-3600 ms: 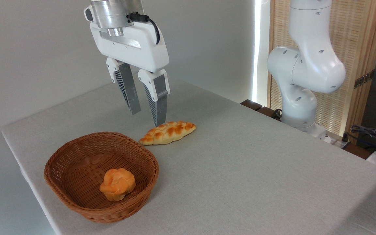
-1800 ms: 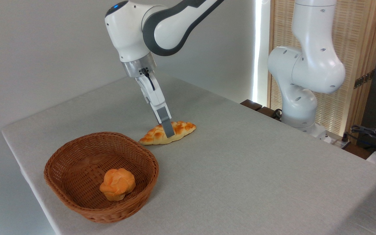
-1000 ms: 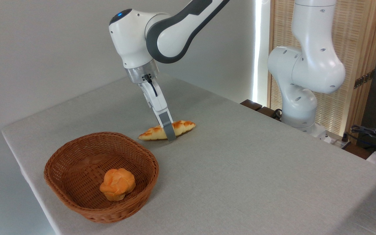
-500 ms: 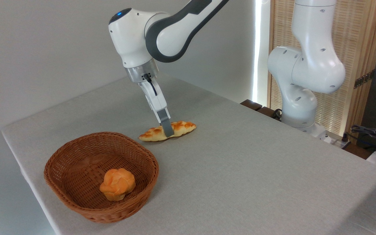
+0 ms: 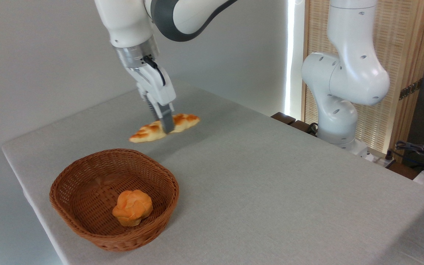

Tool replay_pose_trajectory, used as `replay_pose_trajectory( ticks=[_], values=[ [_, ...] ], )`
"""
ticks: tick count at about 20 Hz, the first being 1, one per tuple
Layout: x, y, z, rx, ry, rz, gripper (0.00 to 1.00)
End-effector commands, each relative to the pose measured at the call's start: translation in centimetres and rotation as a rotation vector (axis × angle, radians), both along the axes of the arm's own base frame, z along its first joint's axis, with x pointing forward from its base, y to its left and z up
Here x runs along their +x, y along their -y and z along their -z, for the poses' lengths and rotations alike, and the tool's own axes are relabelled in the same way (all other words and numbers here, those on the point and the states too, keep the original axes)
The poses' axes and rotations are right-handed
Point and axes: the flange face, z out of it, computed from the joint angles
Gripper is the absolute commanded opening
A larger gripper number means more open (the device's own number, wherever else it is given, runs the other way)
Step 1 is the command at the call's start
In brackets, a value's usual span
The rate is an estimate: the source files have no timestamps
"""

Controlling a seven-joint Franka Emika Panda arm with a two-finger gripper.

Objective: Put bread into the basket
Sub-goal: 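Lift the braided roll and carry it over the wicker basket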

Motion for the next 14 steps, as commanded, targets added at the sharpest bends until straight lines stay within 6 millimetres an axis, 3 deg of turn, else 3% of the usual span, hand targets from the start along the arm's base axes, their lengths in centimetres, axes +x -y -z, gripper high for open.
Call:
replay_pose_trajectory(
  ticks=[1,4,7,9,10,11,14],
  values=[
    [5.3,-2.3,-2.1,-0.116,0.092,-0.094,0.24],
    [8.6,-3.1,-1.3,-0.150,0.250,-0.155,0.26],
    [9.9,-1.6,1.1,-0.158,0.291,-0.148,0.26],
    [9.9,-0.7,1.8,-0.158,0.288,-0.134,0.44],
    [9.8,-0.6,2.3,-0.156,0.279,-0.133,0.64],
    [9.5,-0.8,3.4,-0.149,0.260,-0.134,0.96],
    [9.6,-0.8,3.6,-0.150,0.264,-0.138,1.00]
  ],
)
